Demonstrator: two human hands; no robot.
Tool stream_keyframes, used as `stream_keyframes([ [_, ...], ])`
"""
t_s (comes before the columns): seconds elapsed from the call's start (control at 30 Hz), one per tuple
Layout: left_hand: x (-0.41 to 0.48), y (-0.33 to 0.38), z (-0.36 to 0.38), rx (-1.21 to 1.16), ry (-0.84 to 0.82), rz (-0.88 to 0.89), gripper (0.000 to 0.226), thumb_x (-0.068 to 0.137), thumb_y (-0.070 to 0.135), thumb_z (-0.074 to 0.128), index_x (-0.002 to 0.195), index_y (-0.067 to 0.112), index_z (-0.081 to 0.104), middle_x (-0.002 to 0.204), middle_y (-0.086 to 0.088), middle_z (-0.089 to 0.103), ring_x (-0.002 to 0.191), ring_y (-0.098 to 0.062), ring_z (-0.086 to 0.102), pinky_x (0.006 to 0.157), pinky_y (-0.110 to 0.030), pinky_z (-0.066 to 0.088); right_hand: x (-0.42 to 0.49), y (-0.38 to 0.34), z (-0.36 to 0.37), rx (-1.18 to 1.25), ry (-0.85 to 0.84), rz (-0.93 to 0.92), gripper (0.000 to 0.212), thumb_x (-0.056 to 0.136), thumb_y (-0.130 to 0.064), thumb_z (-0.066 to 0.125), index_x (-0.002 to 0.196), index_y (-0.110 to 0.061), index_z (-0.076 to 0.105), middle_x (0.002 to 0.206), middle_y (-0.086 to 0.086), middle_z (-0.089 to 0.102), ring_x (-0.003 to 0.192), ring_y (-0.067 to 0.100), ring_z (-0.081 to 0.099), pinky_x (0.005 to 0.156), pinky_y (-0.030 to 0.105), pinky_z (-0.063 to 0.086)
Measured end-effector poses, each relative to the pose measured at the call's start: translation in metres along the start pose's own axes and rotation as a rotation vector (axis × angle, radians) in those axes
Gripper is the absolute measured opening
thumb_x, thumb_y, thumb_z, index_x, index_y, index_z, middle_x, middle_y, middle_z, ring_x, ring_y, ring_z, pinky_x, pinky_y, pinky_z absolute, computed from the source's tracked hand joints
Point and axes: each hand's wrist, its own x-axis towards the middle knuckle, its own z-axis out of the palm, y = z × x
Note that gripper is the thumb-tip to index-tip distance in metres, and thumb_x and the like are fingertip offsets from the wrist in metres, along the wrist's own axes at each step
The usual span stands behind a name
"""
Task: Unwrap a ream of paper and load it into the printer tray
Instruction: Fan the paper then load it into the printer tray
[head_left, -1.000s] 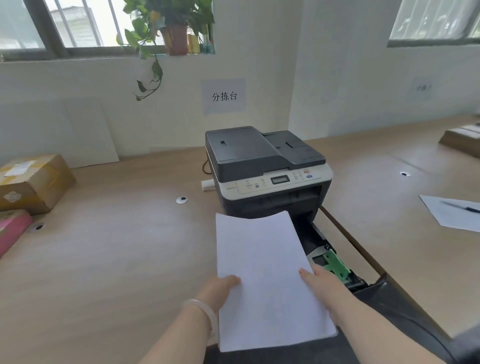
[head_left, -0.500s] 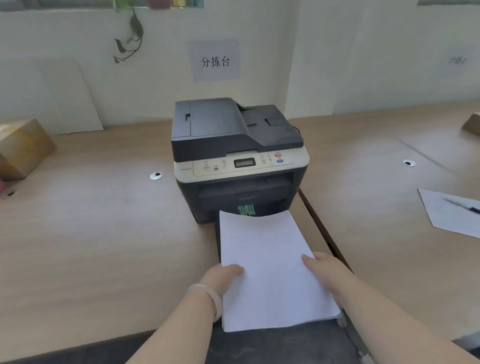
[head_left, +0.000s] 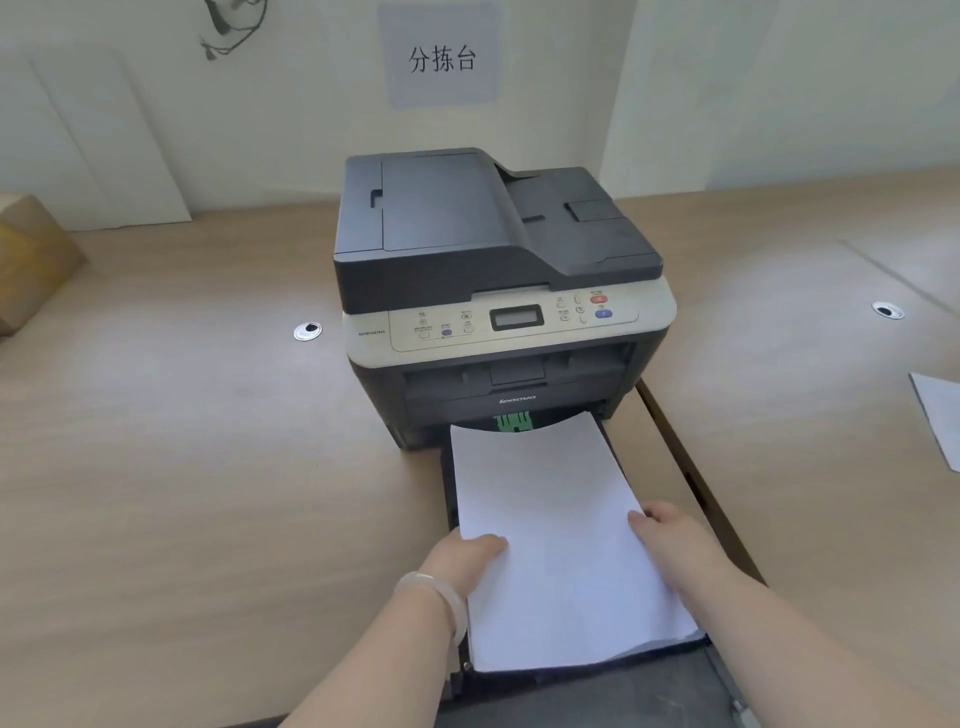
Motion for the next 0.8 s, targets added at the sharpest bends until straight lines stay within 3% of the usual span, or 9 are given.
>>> stream_keyframes([
  [0.07, 0.006, 0.002, 0.001, -0.004, 0.012, -0.021, 0.027, 0.084, 0.022, 0.064, 0.11, 0.014, 0.06, 0.106, -0.008, 0.068, 0.098, -0.029, 0.065, 0.094, -0.04, 0.051, 0.005, -0.002, 0.003, -0.012, -0.001, -0.005, 0.035, 0.1, -0.025, 0.038, 0.132, -0.013, 0.048, 0.092, -0.001, 0.059, 0.077, 0.012, 0.054, 0.061, 0.026, 0.043],
  [0.2, 0.019, 0.003, 0.002, -0.001, 0.016, -0.055, 0.034, 0.081, 0.02, 0.065, 0.113, 0.011, 0.063, 0.108, -0.01, 0.07, 0.1, -0.031, 0.067, 0.095, -0.042, 0.052, 0.016, -0.004, 0.005, 0.009, -0.022, 0.033, 0.035, 0.1, -0.023, 0.039, 0.131, -0.012, 0.049, 0.088, 0.0, 0.059, 0.077, 0.015, 0.055, 0.067, 0.031, 0.044],
  [0.33, 0.028, 0.005, 0.003, -0.034, 0.044, -0.044, 0.033, 0.086, 0.016, 0.063, 0.118, 0.011, 0.059, 0.112, -0.012, 0.069, 0.102, -0.032, 0.066, 0.095, -0.042, 0.052, 0.03, -0.008, 0.004, 0.011, -0.041, 0.042, 0.03, 0.099, -0.022, 0.039, 0.125, -0.013, 0.052, 0.085, -0.001, 0.06, 0.076, 0.016, 0.056, 0.062, 0.029, 0.044],
  [0.47, 0.035, 0.011, 0.009, 0.02, 0.07, -0.034, 0.025, 0.086, 0.019, 0.061, 0.111, 0.017, 0.058, 0.112, -0.009, 0.068, 0.102, -0.031, 0.065, 0.097, -0.043, 0.05, 0.046, -0.013, 0.004, -0.026, -0.071, 0.03, 0.032, 0.1, -0.024, 0.037, 0.127, -0.014, 0.05, 0.084, -0.003, 0.057, 0.074, 0.013, 0.053, 0.062, 0.029, 0.043],
  [0.53, 0.038, 0.016, 0.014, 0.055, 0.091, -0.028, 0.023, 0.086, 0.019, 0.06, 0.109, 0.018, 0.058, 0.107, -0.007, 0.068, 0.102, -0.03, 0.064, 0.097, -0.042, 0.05, 0.053, -0.015, 0.004, -0.043, -0.071, 0.016, 0.036, 0.1, -0.025, 0.035, 0.133, -0.014, 0.046, 0.092, 0.002, 0.059, 0.077, 0.015, 0.053, 0.073, 0.031, 0.045],
  [0.6, 0.045, 0.018, 0.019, 0.075, 0.115, -0.019, 0.024, 0.087, 0.016, 0.059, 0.111, 0.016, 0.059, 0.102, -0.005, 0.066, 0.1, -0.03, 0.064, 0.092, -0.037, 0.051, 0.06, -0.016, 0.006, -0.049, -0.067, 0.003, 0.041, 0.101, -0.025, 0.035, 0.139, -0.013, 0.041, 0.113, 0.01, 0.06, 0.09, 0.02, 0.051, 0.085, 0.035, 0.044],
  [0.73, 0.048, 0.02, 0.028, 0.162, 0.145, -0.026, 0.032, 0.088, 0.014, 0.055, 0.12, 0.01, 0.056, 0.105, -0.005, 0.062, 0.093, -0.026, 0.06, 0.078, -0.028, 0.045, 0.07, -0.011, 0.012, -0.038, -0.072, -0.018, 0.04, 0.101, -0.021, 0.036, 0.139, -0.01, 0.041, 0.11, 0.012, 0.056, 0.096, 0.026, 0.05, 0.085, 0.033, 0.041],
  [0.8, 0.05, 0.019, 0.031, 0.15, 0.188, -0.028, 0.038, 0.088, 0.015, 0.055, 0.125, 0.008, 0.05, 0.107, -0.004, 0.06, 0.092, -0.025, 0.059, 0.074, -0.027, 0.045, 0.071, -0.01, 0.016, -0.062, -0.082, -0.027, 0.043, 0.1, -0.021, 0.038, 0.142, -0.009, 0.038, 0.125, 0.016, 0.056, 0.111, 0.033, 0.053, 0.092, 0.035, 0.042],
])
